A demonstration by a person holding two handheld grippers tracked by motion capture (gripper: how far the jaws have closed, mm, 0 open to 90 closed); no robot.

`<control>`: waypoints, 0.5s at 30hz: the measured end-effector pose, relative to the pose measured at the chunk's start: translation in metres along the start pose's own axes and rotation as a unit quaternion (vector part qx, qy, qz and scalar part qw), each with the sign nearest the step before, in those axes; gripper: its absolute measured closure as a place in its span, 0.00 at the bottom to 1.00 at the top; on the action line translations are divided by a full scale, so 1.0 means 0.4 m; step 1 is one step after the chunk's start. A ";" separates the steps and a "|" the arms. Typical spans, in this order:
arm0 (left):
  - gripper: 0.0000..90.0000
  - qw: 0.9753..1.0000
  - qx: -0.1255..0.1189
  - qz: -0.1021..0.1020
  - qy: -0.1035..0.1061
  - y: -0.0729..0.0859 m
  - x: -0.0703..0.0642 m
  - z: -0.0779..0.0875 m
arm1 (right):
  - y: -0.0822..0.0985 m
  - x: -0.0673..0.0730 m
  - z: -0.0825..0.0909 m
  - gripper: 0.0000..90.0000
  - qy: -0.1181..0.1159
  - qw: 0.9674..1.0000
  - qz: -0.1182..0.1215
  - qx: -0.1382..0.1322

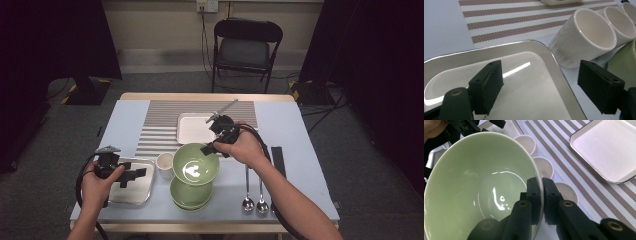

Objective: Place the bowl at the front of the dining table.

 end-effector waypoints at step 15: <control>0.22 1.000 -0.003 0.001 0.001 -0.001 -0.002 0.001 | -0.011 -0.027 0.014 0.95 0.004 1.000 -0.027 -0.013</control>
Point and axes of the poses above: each handheld gripper's, and its own axes: z roughly backward along the jaws, y roughly out of its underside, x roughly to its left, the point moved 5 cm from there along -z, roughly forward along the jaws, and after that the axes turned 9 degrees about y, right-handed, at the moved point
